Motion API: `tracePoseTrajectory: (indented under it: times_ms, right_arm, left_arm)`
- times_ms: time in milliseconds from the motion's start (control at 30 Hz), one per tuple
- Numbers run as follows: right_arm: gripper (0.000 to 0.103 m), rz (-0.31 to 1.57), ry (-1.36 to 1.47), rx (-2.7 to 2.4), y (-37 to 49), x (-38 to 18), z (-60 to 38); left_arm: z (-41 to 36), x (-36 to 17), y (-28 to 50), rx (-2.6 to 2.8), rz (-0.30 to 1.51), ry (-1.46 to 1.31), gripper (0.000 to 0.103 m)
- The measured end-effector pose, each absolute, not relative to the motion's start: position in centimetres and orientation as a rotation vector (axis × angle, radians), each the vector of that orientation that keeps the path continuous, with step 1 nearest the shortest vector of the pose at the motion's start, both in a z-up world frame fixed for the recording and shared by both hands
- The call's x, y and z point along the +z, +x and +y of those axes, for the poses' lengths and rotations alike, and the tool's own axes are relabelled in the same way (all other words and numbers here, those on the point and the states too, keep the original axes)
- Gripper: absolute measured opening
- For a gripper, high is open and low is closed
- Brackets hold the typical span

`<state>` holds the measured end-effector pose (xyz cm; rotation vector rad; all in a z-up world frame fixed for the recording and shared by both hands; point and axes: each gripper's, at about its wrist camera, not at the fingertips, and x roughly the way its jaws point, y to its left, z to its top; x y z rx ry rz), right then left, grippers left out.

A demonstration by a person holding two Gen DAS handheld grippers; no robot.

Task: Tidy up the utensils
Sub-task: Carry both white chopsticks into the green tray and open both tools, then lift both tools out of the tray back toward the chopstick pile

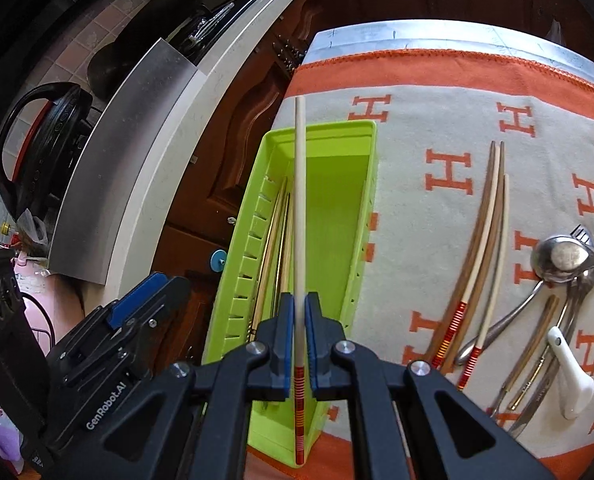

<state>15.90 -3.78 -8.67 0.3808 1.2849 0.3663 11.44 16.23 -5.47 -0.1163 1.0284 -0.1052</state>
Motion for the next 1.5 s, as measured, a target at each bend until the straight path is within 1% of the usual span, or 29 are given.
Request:
tracePoseTrajectory:
  times_ms: [167,300,467,567,633,800,1100,1267,1500]
  right_arm:
    - [0.007,1.341,0.426,0.375,16.3,-10.0,-3.3]
    - [0.007,1.348,0.426,0.364,16.2,-10.2,-3.4]
    - [0.007,1.322,0.404,0.362,16.0,-9.4,-3.9]
    - [0.007,1.285,0.330,0.353,15.6,-8.4,-3.8]
    - [0.007,1.261,0.276,0.340,15.3,-7.8,-4.0]
    - [0.007,1.231,0.244,0.340,14.2,-6.9,-5.6]
    - [0.007,1.149,0.211,0.286,11.1,-5.1,-10.1]
    - [0.014,1.119,0.240,0.239,9.6,-5.1,-13.3]
    - [0.014,1.120,0.285,0.208,8.5,-6.3,-16.6]
  left_arm:
    - [16.5,-5.5,11.4,-0.096,1.031,-0.119,0.029]
    - [16.5,-5.6,11.3,-0.094,1.037,-0.116,0.030]
    - [16.0,-5.5,11.2,-0.097,1.037,-0.110,0.030]
    - [15.7,-5.3,11.0,-0.103,1.033,-0.103,0.030]
    - [15.4,-5.2,10.9,-0.109,1.030,-0.100,0.031]
    - [14.4,-4.7,10.4,-0.130,1.021,-0.092,0.037]
    - [10.9,-4.0,9.6,-0.205,1.017,-0.052,0.038]
    - [8.3,-4.2,9.3,-0.247,1.030,-0.025,0.038]
    - [4.6,-5.0,9.3,-0.290,1.066,0.025,0.038]
